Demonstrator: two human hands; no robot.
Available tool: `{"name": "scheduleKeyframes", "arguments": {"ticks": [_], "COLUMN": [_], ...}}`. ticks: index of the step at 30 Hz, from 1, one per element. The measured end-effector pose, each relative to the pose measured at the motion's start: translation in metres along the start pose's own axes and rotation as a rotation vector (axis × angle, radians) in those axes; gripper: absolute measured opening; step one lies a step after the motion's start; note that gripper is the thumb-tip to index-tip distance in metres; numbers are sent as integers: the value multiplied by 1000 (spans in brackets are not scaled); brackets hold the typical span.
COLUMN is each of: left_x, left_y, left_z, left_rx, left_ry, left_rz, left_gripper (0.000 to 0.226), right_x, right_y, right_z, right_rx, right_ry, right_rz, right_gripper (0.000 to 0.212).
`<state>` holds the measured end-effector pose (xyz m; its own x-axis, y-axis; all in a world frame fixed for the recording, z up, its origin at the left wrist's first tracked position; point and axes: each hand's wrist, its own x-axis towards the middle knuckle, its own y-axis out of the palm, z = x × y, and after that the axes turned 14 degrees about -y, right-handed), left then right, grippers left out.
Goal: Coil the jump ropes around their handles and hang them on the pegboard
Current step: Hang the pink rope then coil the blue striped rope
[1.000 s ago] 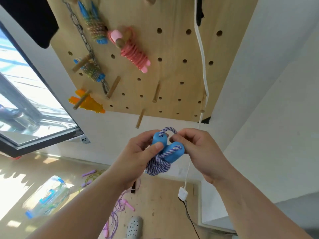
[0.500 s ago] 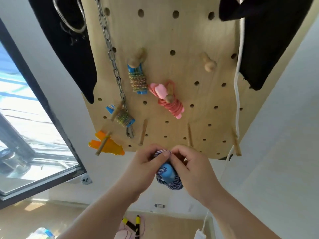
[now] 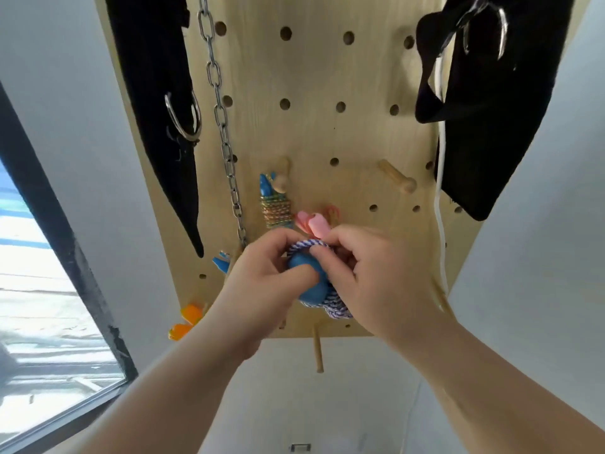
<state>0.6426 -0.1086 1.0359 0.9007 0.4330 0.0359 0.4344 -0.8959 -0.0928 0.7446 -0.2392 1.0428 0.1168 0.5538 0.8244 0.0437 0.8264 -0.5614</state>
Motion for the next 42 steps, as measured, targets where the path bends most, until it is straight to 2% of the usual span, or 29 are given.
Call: {"name": "scheduleKeyframes", "arguments": {"ticks": [3, 6, 8, 12, 15, 19, 23, 28, 33, 36, 39, 42], "left_x": [6, 17, 32, 62, 76, 83, 90, 96, 109, 116, 114, 113], "left_y": [-8, 3, 19, 50, 64, 73, 86, 94, 87, 83, 82, 82], "left_z": [-12, -23, -28, -43, -50, -48, -55, -69, -72, -64, -57, -53], "left_rx": [25, 45, 104, 217, 233, 133, 164, 187, 176, 259, 393, 514], "left_ry": [23, 17, 37, 104, 76, 11, 19, 14, 39, 124, 311, 482], "left_rz": [-83, -82, -84, -43, -19, -32, -97, -100, -172, -229, -246, -257], "left_gripper": [20, 16, 4, 8, 12, 15, 11, 5, 6, 3, 19, 19], "right_x": [11, 12, 9, 2, -1, -2, 0, 10, 19, 19, 23, 30], "right_y": [-1, -9, -18, -34, -47, -64, -64, -62, -53, -36, -21, -10], "right_z": [5, 1, -9, -36, -55, -69, -82, -99, -122, -131, -138, -144], "right_rx": [102, 141, 119, 32, 2, -4, -92, -162, -41, 58, 167, 266], "right_ry": [42, 118, 182, 254, 248, 219, 177, 118, 276, 343, 400, 529], "right_rz": [18, 0, -54, -160, -149, -78, -128, -178, -252, -252, -315, -403], "right_gripper": [14, 13, 12, 10, 10, 20, 12, 10, 12, 9, 3, 8]}}
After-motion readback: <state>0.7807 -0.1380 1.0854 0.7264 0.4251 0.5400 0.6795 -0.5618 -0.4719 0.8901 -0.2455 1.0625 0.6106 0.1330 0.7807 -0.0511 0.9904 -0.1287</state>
